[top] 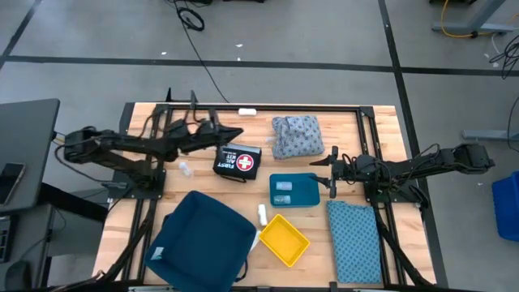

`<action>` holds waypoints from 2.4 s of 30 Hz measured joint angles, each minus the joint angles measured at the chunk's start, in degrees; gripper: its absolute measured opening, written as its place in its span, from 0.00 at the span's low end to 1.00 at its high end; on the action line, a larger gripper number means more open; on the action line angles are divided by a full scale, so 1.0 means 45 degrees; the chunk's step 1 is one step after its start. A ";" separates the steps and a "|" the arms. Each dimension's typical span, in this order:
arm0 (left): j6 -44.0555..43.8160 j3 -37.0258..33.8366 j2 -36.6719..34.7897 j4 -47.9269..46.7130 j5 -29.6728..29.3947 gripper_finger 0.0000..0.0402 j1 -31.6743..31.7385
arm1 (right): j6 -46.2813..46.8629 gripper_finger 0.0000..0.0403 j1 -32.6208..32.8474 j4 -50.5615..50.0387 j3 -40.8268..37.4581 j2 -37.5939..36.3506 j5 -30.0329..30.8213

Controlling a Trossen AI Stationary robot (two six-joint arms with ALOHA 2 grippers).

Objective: Pick & place medical supplies in basket/bin
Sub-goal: Put the pill bottle into the blue bin

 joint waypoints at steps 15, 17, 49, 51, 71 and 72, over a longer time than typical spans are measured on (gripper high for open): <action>-0.0908 -0.2973 -0.2441 0.0287 0.0582 0.00 0.0895 | 0.0000 0.58 0.0000 -0.0047 0.0000 0.0000 0.0005; -0.1005 -0.3051 -0.2455 0.0278 0.0806 0.00 0.0886 | 0.0000 0.58 0.0004 -0.0047 0.0000 0.0000 0.0000; -0.1471 -0.3105 -0.3014 -0.2220 0.1314 0.00 0.1874 | 0.0000 0.58 0.0001 -0.0076 0.0005 0.0000 0.0005; -0.1460 -0.2779 -0.3246 -0.3290 0.1313 0.00 0.1958 | 0.0000 0.58 0.0005 -0.0081 0.0005 0.0000 0.0005; -0.1293 0.3842 -0.3665 -2.0208 -0.3713 0.00 0.0108 | 0.0000 0.58 0.0005 -0.0081 0.0003 0.0000 0.0005; -0.1476 0.4128 -0.3665 -2.0894 -0.3710 0.00 0.0113 | 0.0000 0.58 0.0005 -0.0078 0.0002 0.0000 0.0005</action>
